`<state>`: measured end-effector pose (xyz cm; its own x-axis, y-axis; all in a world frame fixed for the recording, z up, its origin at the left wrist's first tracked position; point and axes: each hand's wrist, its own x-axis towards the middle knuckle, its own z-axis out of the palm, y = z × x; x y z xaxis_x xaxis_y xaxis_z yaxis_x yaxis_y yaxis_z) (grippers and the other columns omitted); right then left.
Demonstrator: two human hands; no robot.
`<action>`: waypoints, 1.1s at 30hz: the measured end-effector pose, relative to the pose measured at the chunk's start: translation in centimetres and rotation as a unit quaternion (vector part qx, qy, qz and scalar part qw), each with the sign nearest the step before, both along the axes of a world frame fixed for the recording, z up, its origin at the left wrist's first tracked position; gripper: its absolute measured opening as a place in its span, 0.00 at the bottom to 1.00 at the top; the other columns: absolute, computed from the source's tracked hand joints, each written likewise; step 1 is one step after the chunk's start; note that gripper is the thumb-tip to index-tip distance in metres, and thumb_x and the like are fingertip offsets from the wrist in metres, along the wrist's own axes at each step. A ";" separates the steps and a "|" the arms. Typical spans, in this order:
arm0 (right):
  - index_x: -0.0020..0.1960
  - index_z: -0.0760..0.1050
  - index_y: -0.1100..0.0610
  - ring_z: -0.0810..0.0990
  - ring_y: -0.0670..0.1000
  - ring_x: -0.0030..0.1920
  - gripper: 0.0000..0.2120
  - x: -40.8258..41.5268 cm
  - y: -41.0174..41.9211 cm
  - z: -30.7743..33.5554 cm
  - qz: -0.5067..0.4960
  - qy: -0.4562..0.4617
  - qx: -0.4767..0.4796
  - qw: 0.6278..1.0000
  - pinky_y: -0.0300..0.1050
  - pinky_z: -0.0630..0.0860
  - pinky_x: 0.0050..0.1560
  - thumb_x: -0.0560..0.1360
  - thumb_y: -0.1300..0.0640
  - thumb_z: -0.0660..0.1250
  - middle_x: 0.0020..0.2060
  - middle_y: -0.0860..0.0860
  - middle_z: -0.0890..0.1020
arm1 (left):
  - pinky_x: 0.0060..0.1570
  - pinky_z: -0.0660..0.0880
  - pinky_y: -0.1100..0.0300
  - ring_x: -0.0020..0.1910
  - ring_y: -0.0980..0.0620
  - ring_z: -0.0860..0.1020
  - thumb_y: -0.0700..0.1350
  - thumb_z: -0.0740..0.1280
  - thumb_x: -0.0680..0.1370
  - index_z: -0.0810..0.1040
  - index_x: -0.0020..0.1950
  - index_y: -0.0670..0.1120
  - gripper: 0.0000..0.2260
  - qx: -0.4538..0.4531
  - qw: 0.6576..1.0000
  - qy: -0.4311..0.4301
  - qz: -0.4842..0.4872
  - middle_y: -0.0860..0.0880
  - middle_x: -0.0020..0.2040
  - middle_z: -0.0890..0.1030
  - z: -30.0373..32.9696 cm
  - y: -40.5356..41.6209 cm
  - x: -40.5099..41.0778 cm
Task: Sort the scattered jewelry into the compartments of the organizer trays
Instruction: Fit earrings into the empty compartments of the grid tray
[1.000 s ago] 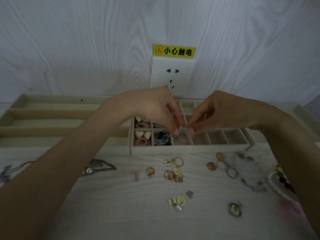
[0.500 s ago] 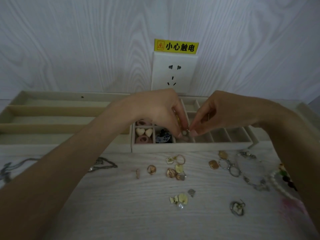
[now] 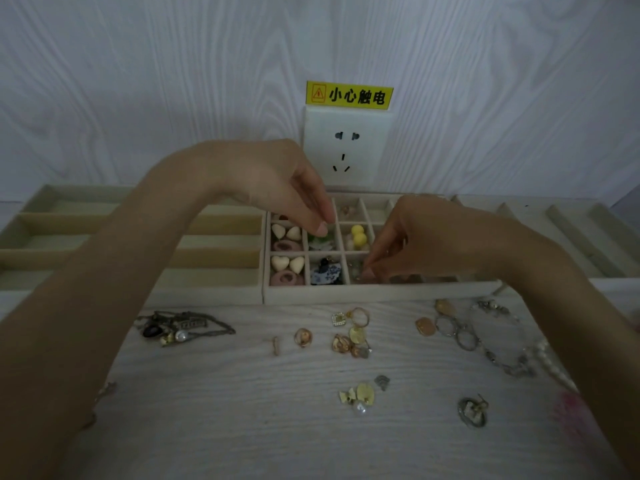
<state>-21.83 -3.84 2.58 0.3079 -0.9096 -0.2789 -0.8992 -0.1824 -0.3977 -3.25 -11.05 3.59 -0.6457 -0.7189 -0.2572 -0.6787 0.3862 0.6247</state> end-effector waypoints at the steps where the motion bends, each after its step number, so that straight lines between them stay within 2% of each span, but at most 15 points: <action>1: 0.40 0.84 0.47 0.73 0.36 0.22 0.01 0.1 0.1 -0.1 0.002 0.007 -0.013 1.000 0.27 0.66 0.24 0.69 0.51 0.73 0.21 0.40 0.77 | 0.47 0.72 0.70 0.43 0.64 0.80 0.48 0.76 0.67 0.84 0.43 0.54 0.07 -0.002 1.000 -0.005 0.000 0.61 0.38 0.84 0.1 0.1 0.0; 5: 0.38 0.82 0.44 0.75 0.36 0.27 0.03 -0.6 -0.2 1.0 0.019 -0.010 -0.052 0.998 0.25 0.68 0.29 0.67 0.51 0.75 0.26 0.43 0.79 | 0.50 0.74 0.67 0.45 0.61 0.80 0.48 0.76 0.67 0.84 0.44 0.54 0.07 -0.008 1.000 -0.019 0.001 0.58 0.38 0.84 0.1 0.3 -0.3; 8: 0.41 0.82 0.41 0.76 0.42 0.30 0.05 -1.2 -0.6 2.2 0.079 -0.034 -0.112 0.990 0.31 0.70 0.33 0.68 0.51 0.74 0.29 0.42 0.79 | 0.53 0.74 0.64 0.47 0.58 0.80 0.48 0.76 0.68 0.84 0.45 0.54 0.07 -0.017 1.000 -0.023 0.001 0.56 0.40 0.84 0.2 0.5 -0.5; 11: 0.43 0.82 0.39 0.76 0.44 0.34 0.05 -0.2 -0.6 1.6 0.118 0.001 -0.135 0.984 0.41 0.73 0.37 0.68 0.49 0.73 0.32 0.43 0.79 | 0.55 0.74 0.61 0.49 0.56 0.80 0.48 0.75 0.68 0.84 0.45 0.53 0.07 -0.026 0.999 -0.031 -0.002 0.56 0.42 0.83 0.4 0.6 -0.5; 15: 0.46 0.81 0.38 0.72 0.39 0.34 0.06 1.2 -0.9 0.9 0.166 0.087 -0.167 0.968 0.38 0.68 0.36 0.71 0.48 0.70 0.34 0.39 0.78 | 0.56 0.74 0.60 0.49 0.56 0.80 0.48 0.75 0.68 0.83 0.45 0.54 0.07 -0.032 0.998 -0.049 -0.002 0.58 0.41 0.82 0.5 0.5 -0.2; 17: 0.49 0.80 0.36 0.73 0.39 0.37 0.09 1.8 -0.9 1.2 0.195 0.116 -0.162 0.960 0.35 0.69 0.37 0.72 0.49 0.69 0.36 0.38 0.78 | 0.56 0.75 0.59 0.49 0.55 0.80 0.48 0.75 0.68 0.82 0.44 0.56 0.06 -0.036 0.997 -0.061 -0.010 0.57 0.41 0.83 0.4 0.5 -0.3; 20: 0.53 0.77 0.34 0.77 0.42 0.45 0.15 2.2 -1.0 1.4 0.238 0.170 -0.153 0.944 0.41 0.75 0.44 0.72 0.52 0.67 0.44 0.39 0.81 | 0.53 0.75 0.58 0.47 0.53 0.80 0.45 0.75 0.69 0.82 0.42 0.53 0.05 -0.033 0.997 -0.075 -0.015 0.53 0.42 0.83 -0.1 0.7 -0.8; 23: 0.55 0.76 0.33 0.76 0.43 0.51 0.16 2.1 -0.9 1.1 0.253 0.188 -0.170 0.934 0.43 0.75 0.48 0.73 0.52 0.65 0.49 0.38 0.80 | 0.46 0.73 0.60 0.41 0.53 0.77 0.45 0.76 0.68 0.81 0.42 0.48 0.06 -0.033 0.994 -0.101 -0.007 0.52 0.39 0.80 -0.6 0.7 -1.2; 25: 0.55 0.77 0.34 0.78 0.44 0.49 0.16 1.9 -0.8 0.8 0.255 0.185 -0.176 0.933 0.45 0.75 0.47 0.73 0.53 0.65 0.47 0.39 0.81 | 0.43 0.72 0.59 0.40 0.53 0.75 0.46 0.76 0.67 0.81 0.43 0.47 0.08 -0.034 0.994 -0.105 -0.001 0.51 0.39 0.79 -0.8 0.5 -1.2; 30: 0.52 0.79 0.36 0.79 0.45 0.42 0.18 0.8 -0.8 0.5 0.238 0.159 -0.195 0.938 0.45 0.75 0.42 0.71 0.58 0.66 0.38 0.41 0.81 | 0.49 0.75 0.57 0.41 0.53 0.76 0.47 0.76 0.68 0.81 0.44 0.47 0.09 -0.030 0.993 -0.111 0.001 0.52 0.38 0.79 -0.8 0.5 -1.1; 33: 0.49 0.81 0.38 0.78 0.44 0.36 0.18 0.2 -0.9 0.4 0.241 0.142 -0.217 0.935 0.47 0.76 0.36 0.68 0.60 0.69 0.33 0.41 0.79 | 0.48 0.73 0.59 0.40 0.53 0.75 0.46 0.76 0.69 0.80 0.45 0.46 0.09 -0.024 0.994 -0.110 0.002 0.53 0.37 0.77 -0.8 0.6 -1.2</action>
<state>-21.65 -4.75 2.97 0.6813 -0.7304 -0.0481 -0.7287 -0.6830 0.0507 -4.42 -10.43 2.83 -0.5750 -0.7363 -0.3568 -0.7981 0.4087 0.4428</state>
